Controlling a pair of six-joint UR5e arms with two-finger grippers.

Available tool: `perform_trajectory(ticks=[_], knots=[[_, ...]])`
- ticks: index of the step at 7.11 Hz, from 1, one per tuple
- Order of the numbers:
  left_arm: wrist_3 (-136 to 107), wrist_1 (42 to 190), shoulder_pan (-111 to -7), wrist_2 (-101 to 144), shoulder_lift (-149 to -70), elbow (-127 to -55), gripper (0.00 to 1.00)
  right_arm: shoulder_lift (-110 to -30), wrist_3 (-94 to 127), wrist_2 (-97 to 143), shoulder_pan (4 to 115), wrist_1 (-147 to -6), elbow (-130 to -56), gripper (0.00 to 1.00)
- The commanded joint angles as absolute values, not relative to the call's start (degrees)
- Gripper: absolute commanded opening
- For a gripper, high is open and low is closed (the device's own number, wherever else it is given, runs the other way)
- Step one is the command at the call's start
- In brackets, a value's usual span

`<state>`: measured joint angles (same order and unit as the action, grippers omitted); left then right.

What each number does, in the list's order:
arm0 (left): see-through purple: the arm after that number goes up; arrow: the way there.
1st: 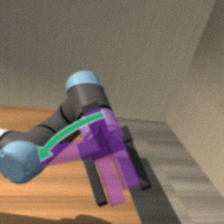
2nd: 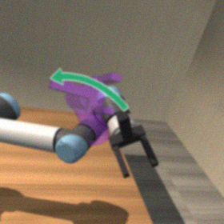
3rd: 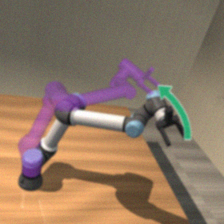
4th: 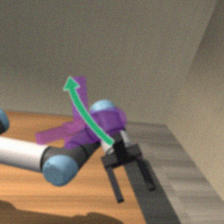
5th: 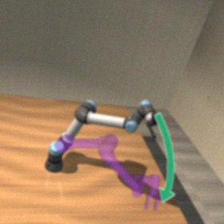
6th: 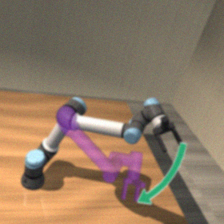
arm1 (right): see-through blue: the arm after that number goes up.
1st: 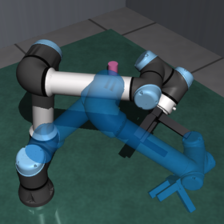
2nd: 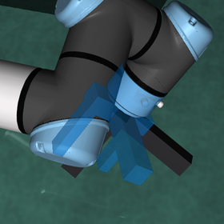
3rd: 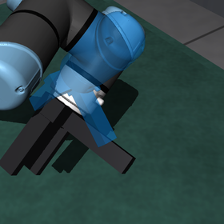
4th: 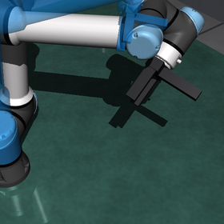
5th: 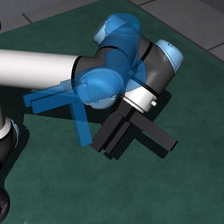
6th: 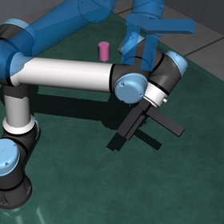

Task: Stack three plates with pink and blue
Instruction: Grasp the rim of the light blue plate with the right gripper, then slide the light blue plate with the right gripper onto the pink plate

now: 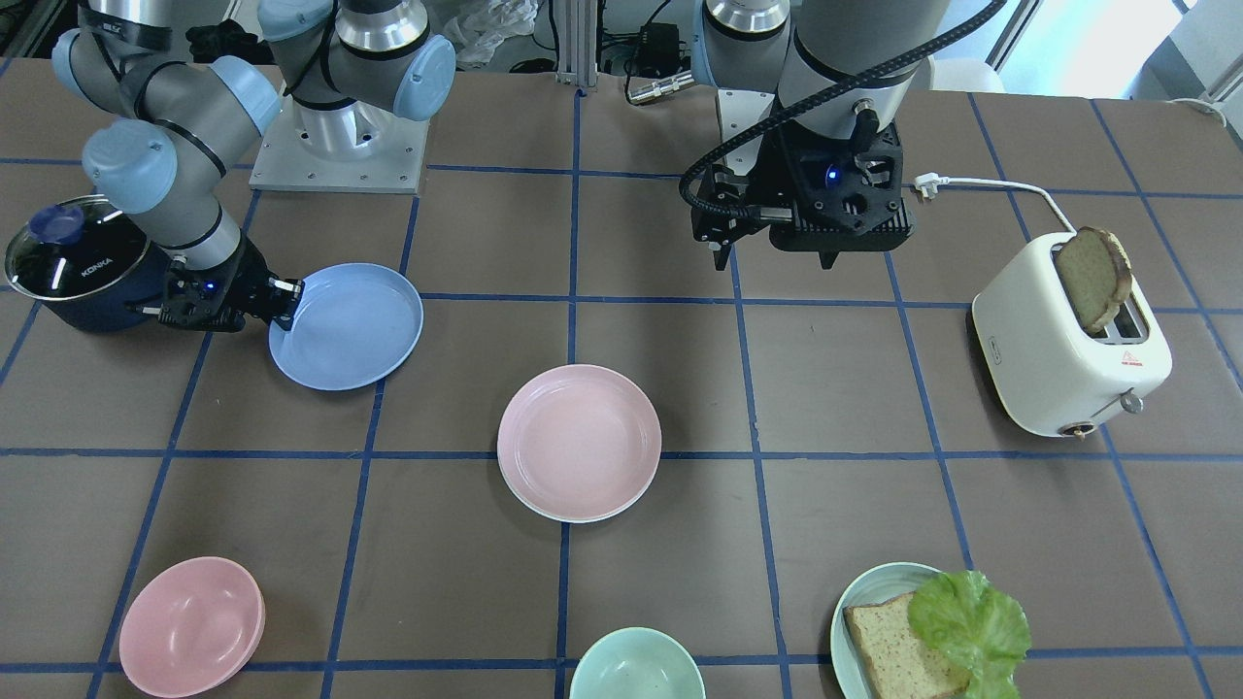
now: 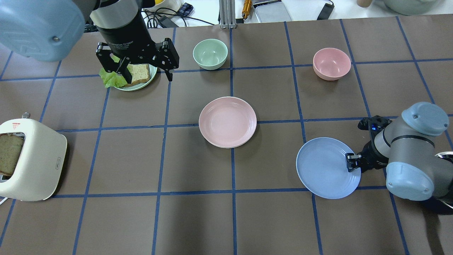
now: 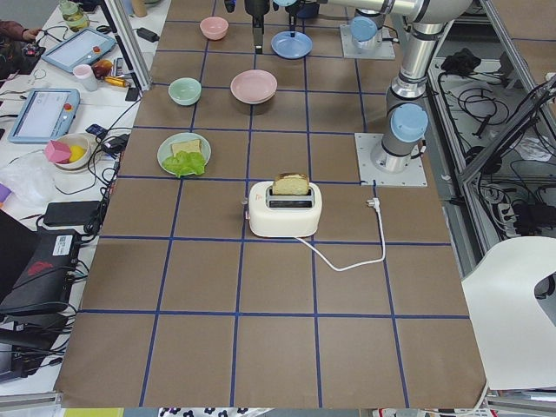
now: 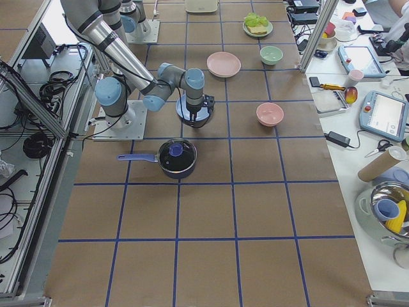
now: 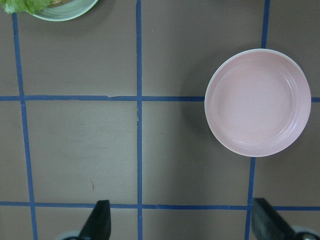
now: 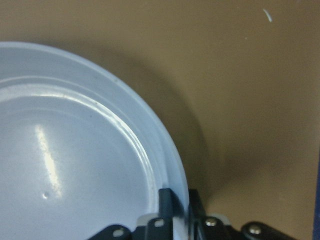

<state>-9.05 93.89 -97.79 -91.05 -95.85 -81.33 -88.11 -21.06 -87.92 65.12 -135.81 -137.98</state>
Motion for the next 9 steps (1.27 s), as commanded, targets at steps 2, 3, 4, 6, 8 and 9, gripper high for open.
perform_trajectory(ticks=[2, 3, 4, 6, 8, 9], knots=[[-8.0, 93.34, -97.91, -90.53, -94.4, -81.04, 1.0, -88.59, -21.01, -87.1, 65.04, -135.88, -137.64, 0.0], [-7.56, 92.73, -98.0, -90.35, -93.96, -81.12, 1.0, -88.94, -20.57, -84.32, 65.56, -135.88, -136.33, 0.0], [-7.56, 92.72, -98.0, -90.35, -93.87, -81.12, 1.0, -88.86, -20.39, -81.59, 65.83, -131.35, -132.66, 0.0], [-7.56, 91.77, -98.0, -90.61, -93.61, -81.04, 1.0, -86.85, -20.74, -74.48, 66.53, -123.78, -125.54, 0.0], [-7.56, 91.14, -98.0, -90.88, -93.43, -81.04, 1.0, -82.02, -19.0, -70.68, 70.81, -122.53, -119.22, 0.0], [-7.56, 91.06, -98.0, -90.7, -93.43, -81.04, 1.0, -81.39, -15.68, -69.53, 73.71, -120.0, -115.44, 0.0]])
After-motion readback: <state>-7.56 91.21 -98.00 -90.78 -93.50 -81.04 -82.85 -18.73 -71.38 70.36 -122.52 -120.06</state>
